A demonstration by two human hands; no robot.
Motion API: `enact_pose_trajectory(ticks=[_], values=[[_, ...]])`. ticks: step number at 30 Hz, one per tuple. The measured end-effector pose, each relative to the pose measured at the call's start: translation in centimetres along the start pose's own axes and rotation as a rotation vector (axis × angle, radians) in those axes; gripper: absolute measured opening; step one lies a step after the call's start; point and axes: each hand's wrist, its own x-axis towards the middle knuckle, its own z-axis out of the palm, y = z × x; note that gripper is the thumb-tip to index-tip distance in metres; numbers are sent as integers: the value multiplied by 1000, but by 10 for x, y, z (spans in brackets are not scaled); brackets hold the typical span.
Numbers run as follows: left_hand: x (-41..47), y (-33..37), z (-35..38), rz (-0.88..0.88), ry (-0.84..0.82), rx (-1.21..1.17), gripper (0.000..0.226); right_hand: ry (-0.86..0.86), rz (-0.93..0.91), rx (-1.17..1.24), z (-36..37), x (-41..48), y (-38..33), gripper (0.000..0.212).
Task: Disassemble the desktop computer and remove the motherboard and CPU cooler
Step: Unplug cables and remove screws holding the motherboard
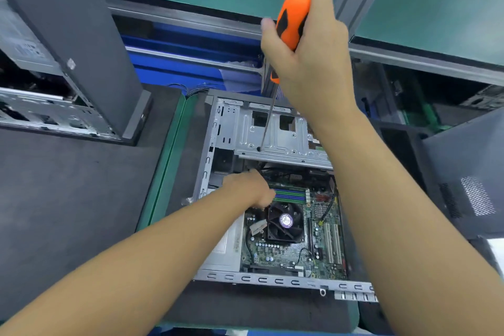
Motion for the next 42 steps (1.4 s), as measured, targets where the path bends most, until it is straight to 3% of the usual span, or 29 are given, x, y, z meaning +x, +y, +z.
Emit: enact_pose_trajectory(ticks=[3, 9, 14, 17, 22, 24, 27, 32, 35, 42], values=[[7, -9, -6, -46, -97, -181, 89, 111, 13, -14, -7, 3, 3, 24], [16, -12, -15, 123, -60, 45, 45, 218, 56, -29, -14, 0, 9, 22], [13, -4, -16, 119, -111, 316, 22, 282, 109, -27, -20, -3, 12, 22], [19, 1, -5, 152, -140, 399, 34, 176, 152, -17, -15, -8, 16, 23], [12, 10, 2, 155, -177, 451, 42, -175, 206, -35, 10, -37, 29, 26], [8, 12, 7, 121, -139, 424, 60, -239, 189, -49, 19, -45, 35, 27], [9, 11, 10, -33, -41, 247, 87, -240, 167, -37, 24, -49, 39, 26], [17, 8, -8, -53, -243, 200, 55, -171, 181, 34, 22, -45, 41, 25], [22, 6, -15, 0, -381, 263, 56, -180, 206, 20, 22, -44, 43, 26], [27, 4, -5, 28, -336, 435, 59, -116, 195, 34, 22, -43, 48, 24]])
